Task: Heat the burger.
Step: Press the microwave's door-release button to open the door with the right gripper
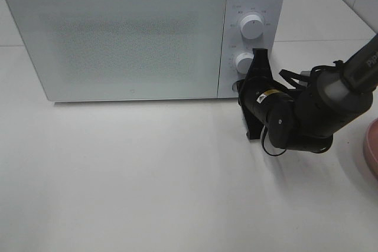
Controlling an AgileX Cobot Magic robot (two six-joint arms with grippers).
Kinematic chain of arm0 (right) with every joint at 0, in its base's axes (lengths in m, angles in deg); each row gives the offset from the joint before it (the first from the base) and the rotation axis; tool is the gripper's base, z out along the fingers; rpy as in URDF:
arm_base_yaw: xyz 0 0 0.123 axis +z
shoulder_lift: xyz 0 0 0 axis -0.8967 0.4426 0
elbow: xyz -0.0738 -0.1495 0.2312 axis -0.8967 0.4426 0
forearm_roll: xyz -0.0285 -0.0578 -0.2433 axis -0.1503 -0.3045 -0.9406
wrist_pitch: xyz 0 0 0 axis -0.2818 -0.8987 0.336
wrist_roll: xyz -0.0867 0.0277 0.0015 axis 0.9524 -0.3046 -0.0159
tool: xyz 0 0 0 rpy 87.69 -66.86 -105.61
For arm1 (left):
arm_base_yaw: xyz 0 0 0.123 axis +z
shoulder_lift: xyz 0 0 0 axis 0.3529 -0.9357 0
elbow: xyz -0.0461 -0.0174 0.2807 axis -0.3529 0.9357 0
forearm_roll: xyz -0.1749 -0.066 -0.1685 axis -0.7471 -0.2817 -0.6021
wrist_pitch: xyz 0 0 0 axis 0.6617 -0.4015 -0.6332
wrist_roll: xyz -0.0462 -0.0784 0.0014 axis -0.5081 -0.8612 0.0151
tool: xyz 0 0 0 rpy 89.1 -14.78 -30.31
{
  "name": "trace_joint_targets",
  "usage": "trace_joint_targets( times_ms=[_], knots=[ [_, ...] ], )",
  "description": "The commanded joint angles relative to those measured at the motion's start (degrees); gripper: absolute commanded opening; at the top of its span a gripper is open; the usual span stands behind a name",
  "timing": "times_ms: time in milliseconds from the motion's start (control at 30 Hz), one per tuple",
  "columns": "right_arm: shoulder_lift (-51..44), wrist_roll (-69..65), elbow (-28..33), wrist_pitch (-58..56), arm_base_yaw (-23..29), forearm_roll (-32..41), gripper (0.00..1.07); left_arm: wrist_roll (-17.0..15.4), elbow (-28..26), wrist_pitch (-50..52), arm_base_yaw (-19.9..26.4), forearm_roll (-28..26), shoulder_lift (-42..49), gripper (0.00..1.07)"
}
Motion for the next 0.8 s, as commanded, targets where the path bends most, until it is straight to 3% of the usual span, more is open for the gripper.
trace_joint_targets(
  times_ms=[33, 333, 800],
  knots=[
    [-1.7, 1.7, -4.1, 10.4, -1.5, 5.4, 0.0, -0.1, 0.2, 0.5, -0.2, -0.2, 1.3, 0.98],
    [-1.7, 2.6, -6.8, 13.0, -1.5, 10.0, 0.0, -0.1, 0.2, 0.5, -0.2, -0.2, 1.3, 0.98],
    [-0.2, 5.0, -12.0, 20.7, -1.7, 9.0, 0.0, -0.1, 0.2, 0.5, -0.2, -0.2, 1.3, 0.98]
  ],
)
